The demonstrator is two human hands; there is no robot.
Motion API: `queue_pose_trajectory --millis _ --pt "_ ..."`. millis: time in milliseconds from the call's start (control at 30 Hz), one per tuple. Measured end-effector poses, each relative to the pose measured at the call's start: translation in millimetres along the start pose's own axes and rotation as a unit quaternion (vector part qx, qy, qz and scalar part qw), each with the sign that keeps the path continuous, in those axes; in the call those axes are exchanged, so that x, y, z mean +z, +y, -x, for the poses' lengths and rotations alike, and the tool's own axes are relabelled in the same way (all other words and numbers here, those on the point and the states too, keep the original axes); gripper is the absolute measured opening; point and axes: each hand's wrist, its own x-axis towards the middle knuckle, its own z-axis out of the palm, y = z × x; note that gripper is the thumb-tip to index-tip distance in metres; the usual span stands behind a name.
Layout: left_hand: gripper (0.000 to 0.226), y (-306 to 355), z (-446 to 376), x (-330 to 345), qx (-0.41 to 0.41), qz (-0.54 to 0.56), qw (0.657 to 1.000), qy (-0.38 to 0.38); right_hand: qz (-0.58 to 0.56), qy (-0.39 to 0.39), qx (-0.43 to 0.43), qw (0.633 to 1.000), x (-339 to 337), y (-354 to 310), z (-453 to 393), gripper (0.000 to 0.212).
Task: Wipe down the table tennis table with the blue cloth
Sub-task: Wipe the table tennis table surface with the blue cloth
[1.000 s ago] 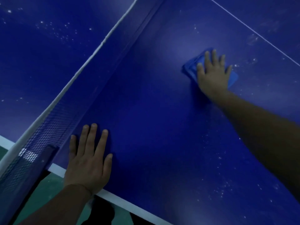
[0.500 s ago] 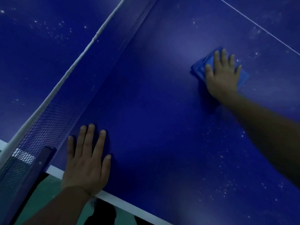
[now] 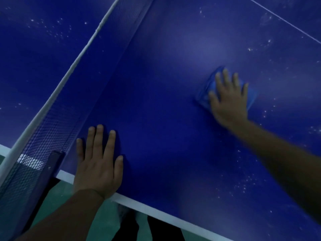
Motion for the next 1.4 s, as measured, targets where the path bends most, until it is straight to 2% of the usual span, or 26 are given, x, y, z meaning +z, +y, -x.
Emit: queue_pose_trajectory --millis 133,200,233,300,367,433,500,567,633,667,700,767,833,900,967,1033,1100,1133,1200,1300,1367,1400 --pt "0.072 0.5 1.6 -1.3 -0.001 0.008 1.000 0.003 0.015 -0.036 -0.197 0.980 18.9 -27.8 141.6 0.064" --pt "0.071 0.7 0.1 -1.9 0.004 0.011 1.000 0.001 0.034 -0.051 -0.243 0.968 15.9 -8.8 134.8 0.063" --pt "0.071 0.7 -1.1 -2.0 0.003 0.011 1.000 0.001 0.039 -0.039 -0.206 0.977 13.1 2.2 115.6 0.064" --pt "0.071 -0.1 -2.4 -1.8 0.000 0.007 1.000 -0.001 0.017 -0.012 -0.035 0.999 3.9 20.6 72.8 0.066" --pt "0.072 -0.6 -1.1 -1.5 -0.003 0.007 1.000 -0.005 -0.020 -0.008 0.109 0.994 -1.1 25.0 53.4 0.068" --pt "0.072 -0.4 0.2 -2.1 -0.004 0.020 1.000 -0.012 -0.024 -0.001 0.131 0.991 5.8 -1.1 76.5 0.067" --pt "0.073 -0.6 -0.2 -3.3 -0.007 0.037 0.999 -0.017 -0.008 0.005 0.061 0.998 16.9 -40.1 134.5 0.066" --pt "0.074 -0.9 -0.2 -4.3 -0.010 0.042 0.999 -0.018 -0.006 -0.028 -0.057 0.998 27.9 -74.7 213.5 0.064" --pt "0.074 0.3 0.4 -5.0 -0.013 0.046 0.999 -0.016 0.012 -0.065 -0.143 0.988 31.0 -74.8 258.1 0.063" --pt "0.073 1.1 0.4 -5.1 -0.012 0.047 0.999 -0.017 0.015 -0.077 -0.144 0.986 28.7 -60.1 254.9 0.063" --pt "0.073 2.1 0.5 -4.9 -0.012 0.044 0.999 -0.019 0.027 -0.065 -0.103 0.992 27.5 -42.5 243.0 0.064" --pt "0.073 2.5 0.3 -4.8 -0.012 0.041 0.999 -0.021 0.025 -0.036 0.061 0.997 21.4 -11.2 210.6 0.066" --pt "0.073 1.9 0.3 -4.9 -0.015 0.040 0.999 -0.021 -0.025 -0.019 0.223 0.974 13.8 1.3 183.9 0.064" --pt "0.073 1.4 0.4 -4.7 -0.015 0.039 0.999 -0.021 -0.048 0.008 0.307 0.950 13.6 -22.4 170.9 0.064" --pt "0.073 0.9 0.1 -4.3 -0.014 0.036 0.999 -0.020 -0.039 0.023 0.283 0.958 20.9 -75.3 178.5 0.063" --pt "0.073 0.8 0.5 -4.6 -0.015 0.037 0.999 -0.020 -0.039 0.020 0.144 0.989 31.7 -126.4 211.8 0.063" --pt "0.073 1.1 1.6 -5.3 -0.016 0.039 0.999 -0.019 -0.029 -0.016 0.034 0.999 37.7 -131.7 253.5 0.063" --pt "0.073 1.1 2.0 -5.9 -0.017 0.038 0.999 -0.019 -0.024 -0.028 0.037 0.999 38.0 -111.0 267.0 0.063" --pt "0.073 2.4 1.7 -6.5 -0.018 0.040 0.999 -0.016 -0.002 -0.018 0.146 0.989 35.8 -46.8 283.2 0.066" --pt "0.072 4.2 1.1 -6.6 -0.018 0.045 0.999 -0.012 -0.033 -0.002 0.389 0.921 23.0 28.1 287.1 0.071" --pt "0.071 4.2 2.2 -7.0 -0.018 0.046 0.999 -0.012 -0.054 0.026 0.466 0.883 21.7 18.2 272.1 0.071" --pt "0.071 4.1 2.2 -7.1 -0.017 0.046 0.999 -0.011 -0.056 0.032 0.467 0.882 23.1 -6.4 261.2 0.071"
